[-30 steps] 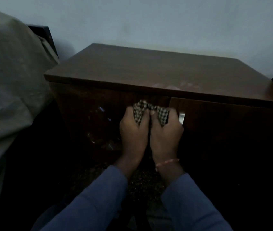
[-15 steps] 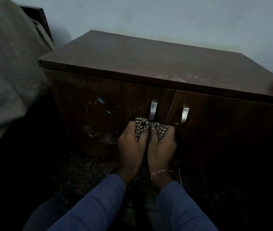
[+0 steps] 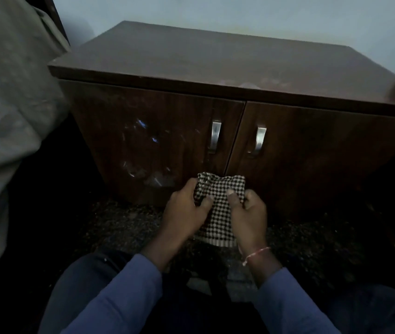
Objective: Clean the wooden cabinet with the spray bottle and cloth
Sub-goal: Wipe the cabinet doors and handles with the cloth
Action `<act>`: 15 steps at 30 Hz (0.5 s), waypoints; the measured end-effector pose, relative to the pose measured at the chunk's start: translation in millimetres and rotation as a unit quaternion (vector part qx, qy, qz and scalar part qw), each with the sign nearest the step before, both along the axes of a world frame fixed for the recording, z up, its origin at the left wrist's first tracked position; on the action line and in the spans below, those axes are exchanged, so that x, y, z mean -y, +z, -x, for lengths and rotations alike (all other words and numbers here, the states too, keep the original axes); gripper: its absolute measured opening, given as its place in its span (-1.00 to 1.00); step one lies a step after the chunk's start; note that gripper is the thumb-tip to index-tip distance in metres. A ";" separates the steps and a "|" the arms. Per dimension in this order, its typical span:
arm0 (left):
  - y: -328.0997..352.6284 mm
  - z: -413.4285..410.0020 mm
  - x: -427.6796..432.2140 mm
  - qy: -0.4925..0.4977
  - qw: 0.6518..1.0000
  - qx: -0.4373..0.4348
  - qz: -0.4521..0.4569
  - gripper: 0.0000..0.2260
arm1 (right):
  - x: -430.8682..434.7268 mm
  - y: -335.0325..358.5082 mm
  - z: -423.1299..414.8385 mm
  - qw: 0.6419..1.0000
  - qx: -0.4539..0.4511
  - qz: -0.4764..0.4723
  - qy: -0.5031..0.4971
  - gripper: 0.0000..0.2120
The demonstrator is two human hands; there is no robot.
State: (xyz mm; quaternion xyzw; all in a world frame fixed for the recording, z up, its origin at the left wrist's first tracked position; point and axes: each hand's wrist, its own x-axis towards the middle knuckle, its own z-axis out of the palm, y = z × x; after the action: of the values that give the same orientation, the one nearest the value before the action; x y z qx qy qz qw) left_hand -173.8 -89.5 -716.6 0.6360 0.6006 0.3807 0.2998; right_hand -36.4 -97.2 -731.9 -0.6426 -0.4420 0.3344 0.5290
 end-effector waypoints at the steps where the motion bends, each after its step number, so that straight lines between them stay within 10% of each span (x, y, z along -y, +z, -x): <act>1: 1.0 0.8 1.6 -0.016 0.999 -0.036 0.035 -0.74 | -0.6 -0.6 -1.6 0.997 0.073 0.004 0.007 -0.82; 7: 13.4 -13.6 24.4 0.054 0.989 -0.064 0.124 -0.95 | 12.2 -20.1 -4.0 0.974 0.150 0.153 0.073 -0.68; 10: 5.6 -28.3 35.5 -0.030 0.975 -0.017 0.219 -0.93 | 19.4 -16.8 -3.3 0.968 -0.033 0.230 0.100 -0.49; 12: 6.8 -30.8 42.4 -0.048 0.968 0.090 0.228 -0.90 | 21.0 -8.1 -4.2 0.951 -0.159 0.215 0.155 -0.49; 15: 13.1 -20.7 45.2 0.015 0.910 0.324 0.258 -0.82 | 21.4 -4.2 -8.9 0.972 -0.102 0.129 0.166 -0.82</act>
State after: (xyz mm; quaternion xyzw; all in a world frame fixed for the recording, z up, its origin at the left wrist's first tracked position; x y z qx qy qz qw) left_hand -153.1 -134.7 -703.4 0.3689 0.5573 0.4024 0.6256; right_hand -27.5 -118.6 -736.0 -0.5855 -0.4392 0.5360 0.4208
